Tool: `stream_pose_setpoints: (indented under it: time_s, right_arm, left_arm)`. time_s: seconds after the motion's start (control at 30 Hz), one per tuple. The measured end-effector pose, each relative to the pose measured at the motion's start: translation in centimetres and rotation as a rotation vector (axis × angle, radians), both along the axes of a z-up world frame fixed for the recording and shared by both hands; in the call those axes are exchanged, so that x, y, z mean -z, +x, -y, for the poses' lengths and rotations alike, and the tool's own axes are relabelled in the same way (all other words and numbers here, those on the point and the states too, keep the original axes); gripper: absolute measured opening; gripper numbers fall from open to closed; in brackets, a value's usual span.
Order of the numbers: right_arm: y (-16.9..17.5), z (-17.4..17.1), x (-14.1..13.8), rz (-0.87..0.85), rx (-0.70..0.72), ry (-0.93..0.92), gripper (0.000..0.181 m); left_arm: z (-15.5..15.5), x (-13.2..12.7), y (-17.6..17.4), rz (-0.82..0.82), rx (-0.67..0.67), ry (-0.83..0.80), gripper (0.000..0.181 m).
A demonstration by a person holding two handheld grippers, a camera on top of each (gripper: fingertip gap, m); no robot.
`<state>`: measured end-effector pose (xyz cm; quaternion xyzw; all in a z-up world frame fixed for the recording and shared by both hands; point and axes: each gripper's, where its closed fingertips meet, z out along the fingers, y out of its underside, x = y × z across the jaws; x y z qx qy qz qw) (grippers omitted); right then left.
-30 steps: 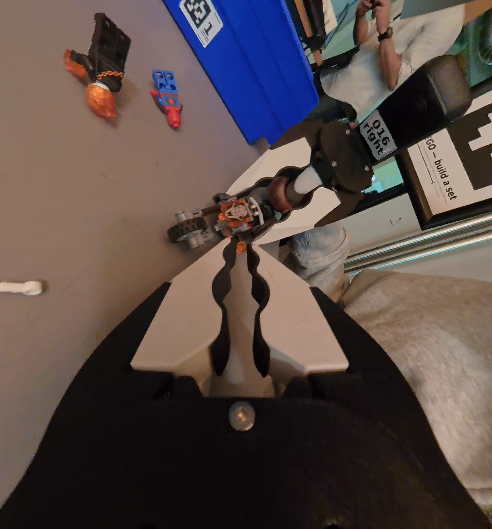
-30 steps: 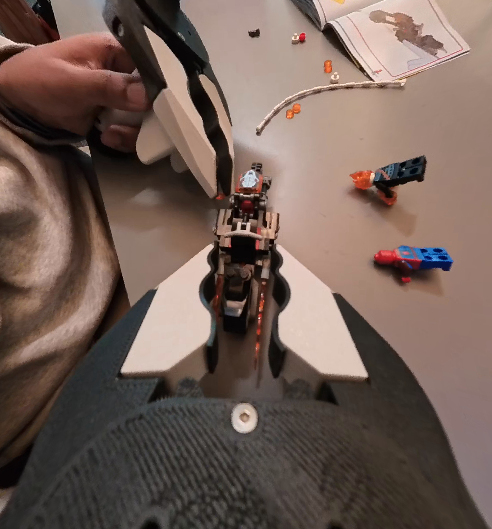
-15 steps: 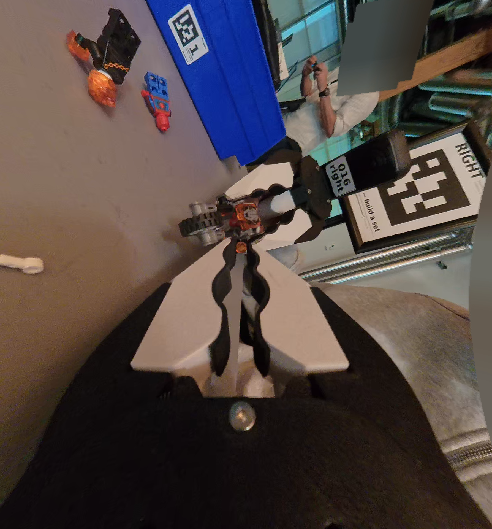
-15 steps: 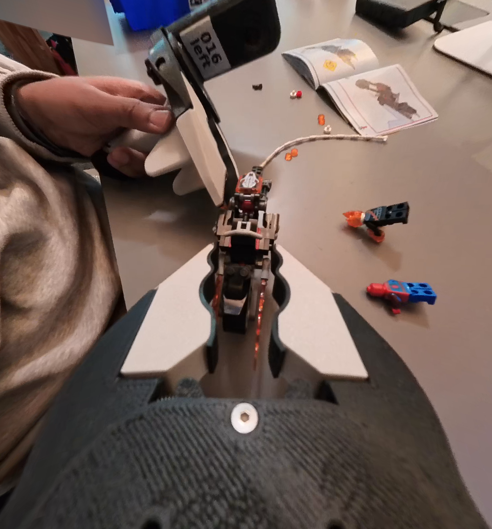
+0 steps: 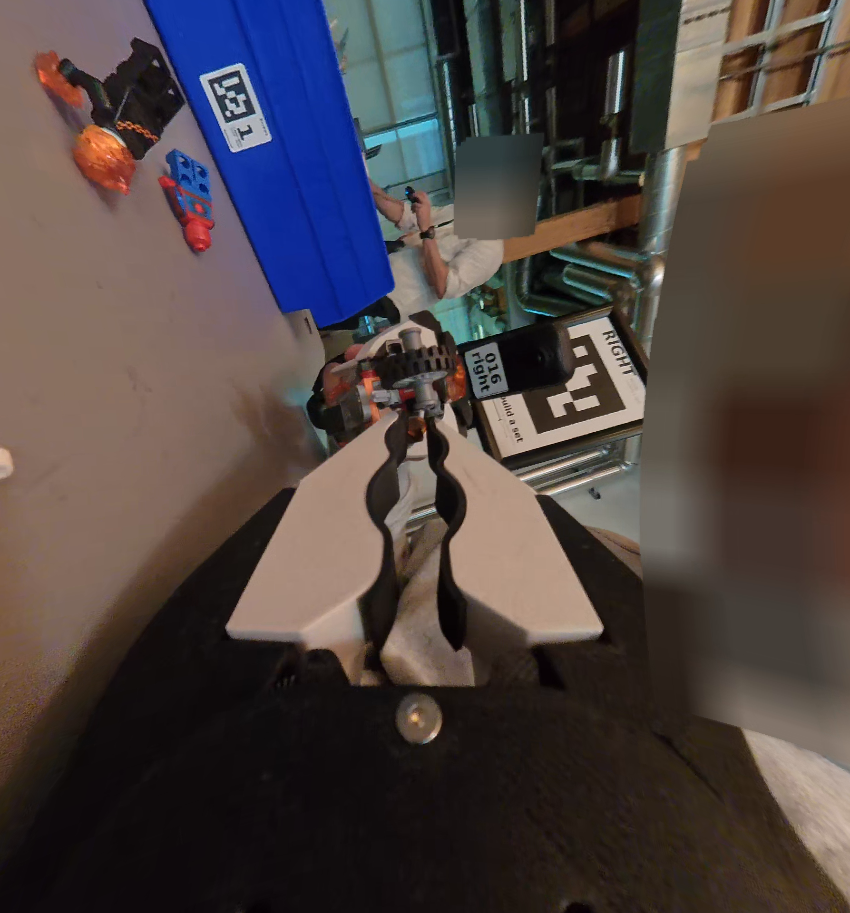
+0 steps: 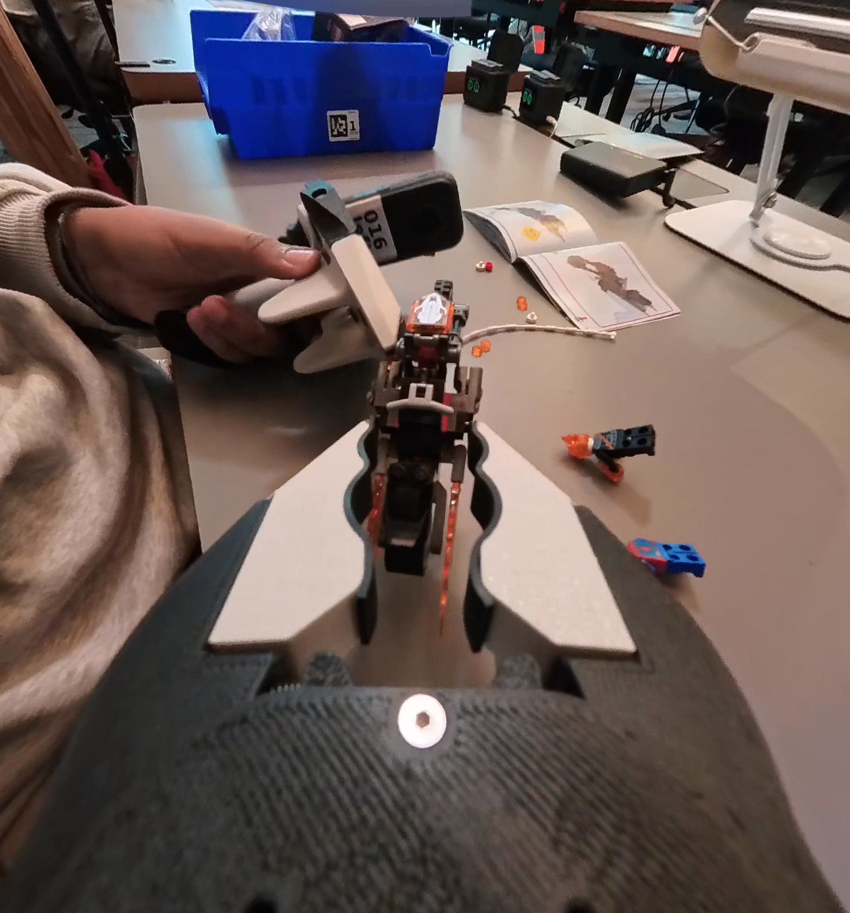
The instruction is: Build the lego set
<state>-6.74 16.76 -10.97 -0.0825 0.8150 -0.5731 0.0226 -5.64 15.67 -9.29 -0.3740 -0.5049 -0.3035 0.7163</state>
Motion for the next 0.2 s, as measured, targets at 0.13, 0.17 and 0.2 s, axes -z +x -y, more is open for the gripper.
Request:
stream_pose_setpoints:
  time_s: [0.13, 0.17, 0.2]
  right_arm:
    - [0.08, 0.14, -0.4, -0.011, 0.006, -0.025, 0.034]
    - [0.05, 0.16, -0.49, -0.016, 0.01, -0.03, 0.034]
    - [0.0, 0.19, -0.62, -0.021, 0.015, -0.038, 0.034]
  left_arm:
    - [0.18, -0.67, 0.1, 0.001, 0.009, 0.077, 0.005]
    - [0.22, -0.91, 0.16, 0.001, 0.014, 0.105, 0.005]
    - [0.23, -1.06, 0.2, 0.006, 0.02, 0.13, 0.005]
